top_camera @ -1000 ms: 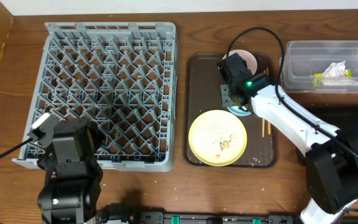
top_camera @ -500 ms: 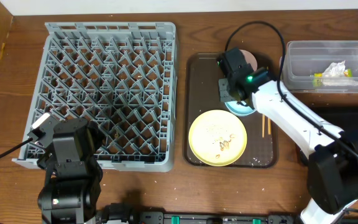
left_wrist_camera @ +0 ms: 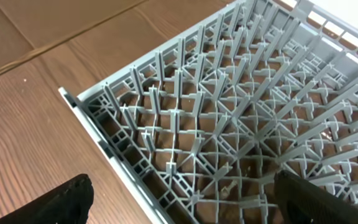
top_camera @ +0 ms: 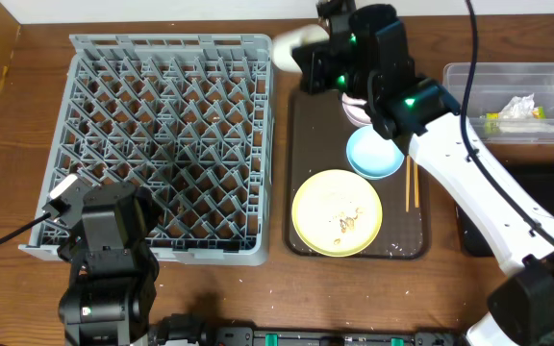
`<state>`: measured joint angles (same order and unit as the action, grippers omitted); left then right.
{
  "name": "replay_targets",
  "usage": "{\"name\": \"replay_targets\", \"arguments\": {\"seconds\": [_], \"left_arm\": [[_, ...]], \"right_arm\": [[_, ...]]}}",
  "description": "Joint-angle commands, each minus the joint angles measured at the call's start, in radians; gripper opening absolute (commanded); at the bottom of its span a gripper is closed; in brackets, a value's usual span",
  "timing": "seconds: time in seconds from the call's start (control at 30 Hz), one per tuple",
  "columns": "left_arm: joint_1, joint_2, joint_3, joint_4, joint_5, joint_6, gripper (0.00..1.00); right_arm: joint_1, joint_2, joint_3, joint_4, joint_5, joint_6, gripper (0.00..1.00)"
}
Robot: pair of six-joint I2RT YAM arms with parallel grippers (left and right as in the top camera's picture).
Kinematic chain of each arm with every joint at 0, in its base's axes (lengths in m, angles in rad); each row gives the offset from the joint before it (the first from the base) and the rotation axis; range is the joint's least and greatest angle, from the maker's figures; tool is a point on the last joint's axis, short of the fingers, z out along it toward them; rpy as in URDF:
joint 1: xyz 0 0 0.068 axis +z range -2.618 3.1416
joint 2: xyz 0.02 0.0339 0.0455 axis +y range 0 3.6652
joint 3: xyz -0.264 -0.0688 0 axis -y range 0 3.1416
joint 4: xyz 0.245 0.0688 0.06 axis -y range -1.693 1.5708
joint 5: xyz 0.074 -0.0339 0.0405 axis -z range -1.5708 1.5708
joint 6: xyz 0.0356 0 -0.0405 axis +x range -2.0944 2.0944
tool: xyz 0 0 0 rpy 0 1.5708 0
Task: Sort waste into correct bins and load items into the dishwasher
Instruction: 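Grasp the white cup from the blue bowl and lift it toward the rack, then lower the white cup into the gray rack and open the right gripper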
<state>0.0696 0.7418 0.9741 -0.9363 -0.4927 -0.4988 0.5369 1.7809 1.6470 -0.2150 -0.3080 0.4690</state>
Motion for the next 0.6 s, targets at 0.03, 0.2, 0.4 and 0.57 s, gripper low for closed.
{"name": "replay_targets", "arguments": {"seconds": [0.03, 0.2, 0.4, 0.57], "left_arm": [[0.004, -0.003, 0.018, 0.002, -0.004, -0.012, 0.94], [0.004, -0.003, 0.018, 0.002, -0.004, -0.012, 0.94], [0.004, -0.003, 0.018, 0.002, -0.004, -0.012, 0.94], [0.004, -0.003, 0.018, 0.002, -0.004, -0.012, 0.94]], "right_arm": [[0.039, 0.110, 0.013, 0.298, -0.158, 0.265, 0.01], [0.097, 0.267, 0.014, 0.634, -0.205, 0.490, 0.01], [0.170, 0.438, 0.061, 0.788, -0.201, 0.636, 0.01], [0.226, 0.532, 0.132, 0.788, -0.214, 0.664, 0.01]]}}
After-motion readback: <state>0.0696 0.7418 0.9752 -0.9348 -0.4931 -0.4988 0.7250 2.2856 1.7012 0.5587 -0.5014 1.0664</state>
